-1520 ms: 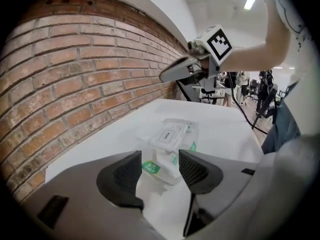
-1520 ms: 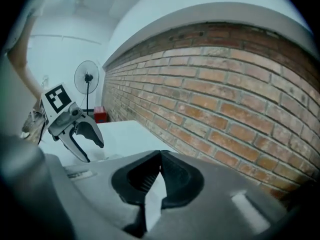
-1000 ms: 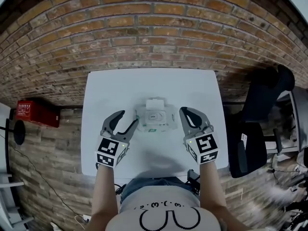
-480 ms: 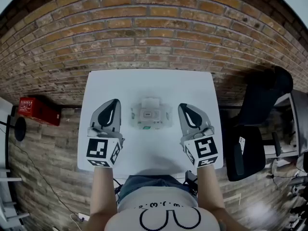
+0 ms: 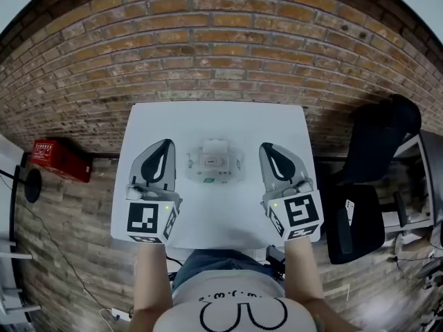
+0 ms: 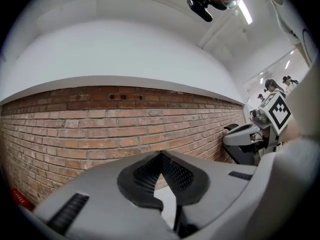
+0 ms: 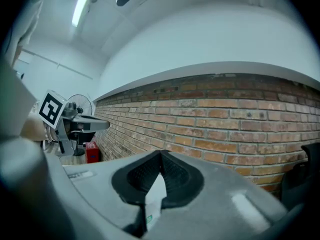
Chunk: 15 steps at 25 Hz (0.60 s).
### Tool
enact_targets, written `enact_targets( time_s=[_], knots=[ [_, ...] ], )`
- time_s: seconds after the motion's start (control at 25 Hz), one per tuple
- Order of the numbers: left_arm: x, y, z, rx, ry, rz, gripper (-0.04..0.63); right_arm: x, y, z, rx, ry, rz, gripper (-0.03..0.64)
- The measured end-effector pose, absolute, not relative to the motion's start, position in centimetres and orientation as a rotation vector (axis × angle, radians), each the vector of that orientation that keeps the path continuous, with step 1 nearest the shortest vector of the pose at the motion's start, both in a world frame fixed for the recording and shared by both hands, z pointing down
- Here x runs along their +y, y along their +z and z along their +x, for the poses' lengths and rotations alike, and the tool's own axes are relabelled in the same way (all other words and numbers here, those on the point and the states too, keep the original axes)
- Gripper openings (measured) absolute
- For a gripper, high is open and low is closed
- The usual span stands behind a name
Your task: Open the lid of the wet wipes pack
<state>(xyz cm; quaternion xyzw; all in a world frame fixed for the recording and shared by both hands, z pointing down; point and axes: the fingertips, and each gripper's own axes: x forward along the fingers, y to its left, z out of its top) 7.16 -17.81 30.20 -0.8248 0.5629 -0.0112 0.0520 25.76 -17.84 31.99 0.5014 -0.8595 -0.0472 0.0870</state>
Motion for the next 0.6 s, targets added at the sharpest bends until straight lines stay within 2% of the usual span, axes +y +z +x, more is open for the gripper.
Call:
enact_targets(
  time_s=[0.6],
  knots=[
    [-15.6, 28.9, 4.3, 1.677, -0.009, -2.511, -0.002, -15.2, 30.4, 22.1, -2.535, -0.205, 1.507, 0.002]
  ],
)
